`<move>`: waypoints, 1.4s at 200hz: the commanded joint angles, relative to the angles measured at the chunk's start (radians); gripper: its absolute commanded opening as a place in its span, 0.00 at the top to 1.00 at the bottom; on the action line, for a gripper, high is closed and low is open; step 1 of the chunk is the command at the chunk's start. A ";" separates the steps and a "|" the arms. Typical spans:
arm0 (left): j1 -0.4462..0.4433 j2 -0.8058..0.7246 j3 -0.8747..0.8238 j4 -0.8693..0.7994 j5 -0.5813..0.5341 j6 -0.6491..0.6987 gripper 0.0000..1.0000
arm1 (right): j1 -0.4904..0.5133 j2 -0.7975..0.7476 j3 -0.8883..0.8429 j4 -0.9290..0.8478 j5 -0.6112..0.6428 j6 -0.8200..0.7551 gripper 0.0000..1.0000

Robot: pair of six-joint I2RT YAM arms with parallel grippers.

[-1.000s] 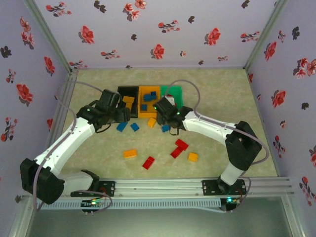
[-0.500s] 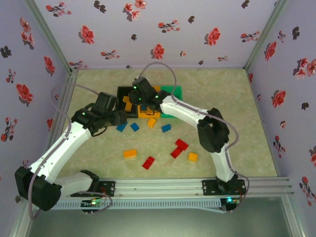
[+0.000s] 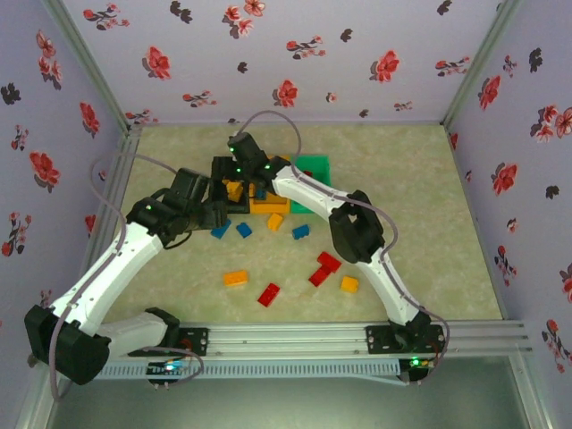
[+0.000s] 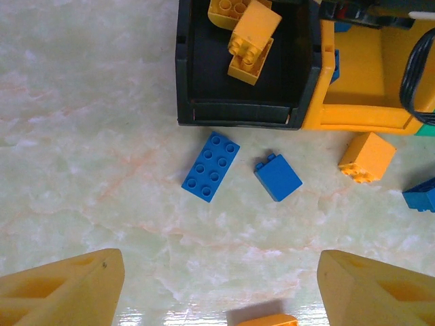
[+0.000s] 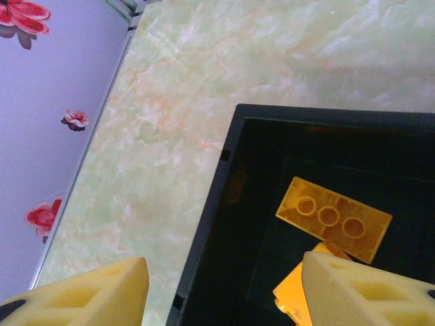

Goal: Sort the legos into containers by color

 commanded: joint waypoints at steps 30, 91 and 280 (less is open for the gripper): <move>0.008 -0.003 0.009 -0.015 -0.020 0.002 0.24 | -0.022 -0.252 -0.259 0.067 0.028 -0.002 0.38; 0.008 0.025 -0.008 0.002 -0.015 -0.001 0.23 | -0.036 -0.552 -0.594 0.104 0.101 -0.023 0.36; 0.079 0.360 -0.183 0.335 -0.002 0.079 0.33 | -0.172 -1.066 -0.991 0.012 0.272 -0.071 0.30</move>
